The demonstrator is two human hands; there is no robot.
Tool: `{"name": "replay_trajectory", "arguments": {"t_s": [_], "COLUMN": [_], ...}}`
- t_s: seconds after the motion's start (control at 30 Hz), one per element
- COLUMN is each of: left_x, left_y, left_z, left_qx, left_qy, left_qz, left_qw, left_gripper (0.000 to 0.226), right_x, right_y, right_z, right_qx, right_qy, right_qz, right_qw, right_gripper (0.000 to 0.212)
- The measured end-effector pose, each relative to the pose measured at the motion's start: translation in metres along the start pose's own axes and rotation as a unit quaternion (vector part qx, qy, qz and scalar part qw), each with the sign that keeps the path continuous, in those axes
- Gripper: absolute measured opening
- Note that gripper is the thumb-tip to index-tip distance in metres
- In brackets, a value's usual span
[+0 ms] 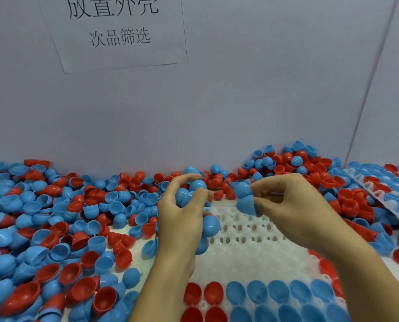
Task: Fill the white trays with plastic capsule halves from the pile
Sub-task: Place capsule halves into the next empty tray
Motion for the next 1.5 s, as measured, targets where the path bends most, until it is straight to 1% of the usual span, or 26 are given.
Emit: {"name": "replay_trajectory", "arguments": {"t_s": [0.1, 0.17, 0.23, 0.3, 0.43, 0.53, 0.63, 0.77, 0.83, 1.0, 1.17, 1.4, 1.5], "left_x": [-0.001, -0.001, -0.001, 0.000, -0.001, -0.001, -0.002, -0.002, -0.002, -0.001, -0.001, 0.000, -0.001], "left_y": [0.002, 0.002, 0.002, 0.002, 0.001, 0.001, 0.002, 0.002, 0.002, 0.002, 0.001, 0.001, 0.001], "left_z": [0.000, 0.001, 0.001, 0.001, 0.003, 0.003, 0.004, 0.004, 0.003, 0.001, 0.002, 0.002, 0.002], "left_qx": [0.015, 0.017, 0.019, 0.023, 0.027, 0.030, 0.027, 0.024, 0.023, 0.018, 0.024, 0.022, 0.023], "left_qy": [0.016, 0.019, 0.024, 0.029, 0.033, 0.029, 0.031, 0.034, 0.035, 0.036, 0.035, 0.035, 0.035], "left_qz": [0.002, 0.004, 0.004, 0.002, 0.000, 0.000, 0.003, 0.004, 0.001, -0.003, 0.001, 0.004, 0.004], "left_qw": [1.000, 1.000, 1.000, 0.999, 0.999, 0.999, 0.999, 0.999, 0.999, 0.999, 0.999, 0.999, 0.999], "left_gripper": [0.023, 0.021, 0.020, 0.019, 0.019, 0.020, 0.020, 0.020, 0.020, 0.022, 0.022, 0.020, 0.020], "right_x": [0.011, 0.017, 0.019, 0.018, 0.016, 0.015, 0.014, 0.011, 0.011, 0.011, 0.009, 0.008, 0.008], "right_y": [0.028, 0.039, 0.043, 0.041, 0.030, 0.026, 0.022, 0.017, 0.019, 0.023, 0.020, 0.018, 0.021], "right_z": [-0.014, -0.026, -0.037, -0.048, -0.063, -0.070, -0.072, -0.071, -0.070, -0.071, -0.071, -0.073, -0.074], "right_qx": [0.057, 0.086, 0.113, 0.136, 0.186, 0.214, 0.227, 0.232, 0.226, 0.193, 0.188, 0.193, 0.194], "right_qy": [-0.035, -0.073, -0.116, -0.166, -0.245, -0.286, -0.313, -0.325, -0.320, -0.295, -0.295, -0.306, -0.294], "right_qz": [-0.038, -0.032, -0.004, 0.041, 0.135, 0.159, 0.165, 0.174, 0.170, 0.139, 0.138, 0.145, 0.123], "right_qw": [0.997, 0.993, 0.987, 0.976, 0.942, 0.921, 0.907, 0.900, 0.904, 0.925, 0.927, 0.921, 0.928], "right_gripper": [0.022, 0.015, 0.011, 0.009, 0.009, 0.016, 0.018, 0.025, 0.024, 0.013, 0.005, 0.008, 0.011]}}
Point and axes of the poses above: each hand's wrist, its own x-axis away from the middle knuckle, its own y-axis out of the back of the hand, z = x × y, the point moved 1 cm from there along -x, towards the middle knuckle, and after that the axes turned 13 degrees about z, right-handed, at the moved point
